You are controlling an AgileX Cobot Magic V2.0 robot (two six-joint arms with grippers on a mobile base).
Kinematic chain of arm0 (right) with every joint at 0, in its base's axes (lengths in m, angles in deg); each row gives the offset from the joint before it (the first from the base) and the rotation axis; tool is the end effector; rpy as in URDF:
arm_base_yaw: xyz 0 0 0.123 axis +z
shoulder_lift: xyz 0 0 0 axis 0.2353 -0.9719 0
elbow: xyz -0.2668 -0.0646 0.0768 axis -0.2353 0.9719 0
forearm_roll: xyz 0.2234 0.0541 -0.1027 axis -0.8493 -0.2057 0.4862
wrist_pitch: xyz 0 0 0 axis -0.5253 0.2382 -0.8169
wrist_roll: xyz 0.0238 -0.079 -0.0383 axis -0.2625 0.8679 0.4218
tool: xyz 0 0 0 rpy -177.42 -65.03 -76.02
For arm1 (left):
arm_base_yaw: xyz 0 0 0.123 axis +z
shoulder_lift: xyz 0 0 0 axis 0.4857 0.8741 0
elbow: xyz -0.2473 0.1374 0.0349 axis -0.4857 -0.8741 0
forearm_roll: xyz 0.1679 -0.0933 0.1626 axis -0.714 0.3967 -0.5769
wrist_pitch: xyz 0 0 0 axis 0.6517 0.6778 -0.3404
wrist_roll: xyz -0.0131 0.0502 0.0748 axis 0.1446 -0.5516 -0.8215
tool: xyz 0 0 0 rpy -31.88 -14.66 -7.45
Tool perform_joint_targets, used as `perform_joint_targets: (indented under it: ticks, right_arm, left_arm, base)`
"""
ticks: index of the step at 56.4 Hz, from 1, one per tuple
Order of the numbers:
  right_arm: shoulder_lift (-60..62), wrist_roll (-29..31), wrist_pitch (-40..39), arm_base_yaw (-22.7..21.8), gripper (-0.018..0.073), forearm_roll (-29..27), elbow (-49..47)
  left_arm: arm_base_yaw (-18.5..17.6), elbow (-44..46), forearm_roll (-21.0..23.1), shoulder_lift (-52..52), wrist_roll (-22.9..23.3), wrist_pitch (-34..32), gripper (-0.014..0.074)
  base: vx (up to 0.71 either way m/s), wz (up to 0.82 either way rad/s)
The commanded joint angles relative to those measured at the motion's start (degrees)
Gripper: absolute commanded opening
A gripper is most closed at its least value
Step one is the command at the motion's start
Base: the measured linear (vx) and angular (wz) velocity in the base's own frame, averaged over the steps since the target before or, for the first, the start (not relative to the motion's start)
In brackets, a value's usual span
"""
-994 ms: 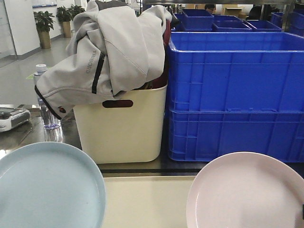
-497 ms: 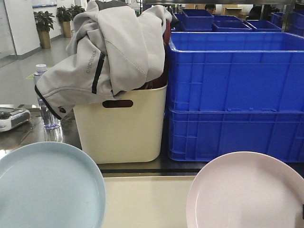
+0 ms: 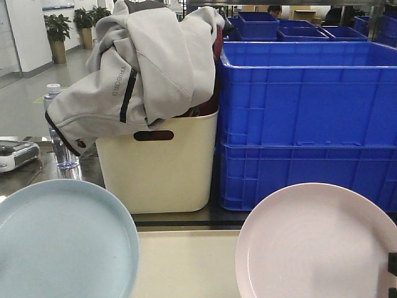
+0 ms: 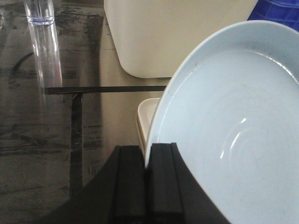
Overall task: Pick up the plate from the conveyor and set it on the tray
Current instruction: 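Lower the blue plate onto the cream tray with the left gripper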
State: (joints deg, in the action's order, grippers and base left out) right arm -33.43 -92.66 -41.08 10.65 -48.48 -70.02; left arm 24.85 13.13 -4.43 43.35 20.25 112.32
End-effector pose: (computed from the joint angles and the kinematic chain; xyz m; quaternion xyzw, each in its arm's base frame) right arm 0.1348 0.0407 0.3548 -0.0342 0.8411 0.0863 0.5328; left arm 0.1460 -0.0270 0.3493 0.0006 0.8389 -0.1447 0.5248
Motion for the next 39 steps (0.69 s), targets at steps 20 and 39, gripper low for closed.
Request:
perform_joint_targets:
  ticks: [20, 39]
  right_arm:
    - [0.34, -6.26, -10.73, -0.2, -0.0009, 3.36, -1.61]
    - [0.34, -6.26, -10.18, -0.2, -0.0009, 3.35, -1.61]
  left_arm:
    - [-2.27, 1.88, 40.56, 20.43, -29.46, -7.28, 0.0]
    - [-9.3, 10.78, 57.13, 37.81, -43.52, -6.1, 0.0]
  base:
    - [0.0, 0.0]
    - [0.0, 0.0]
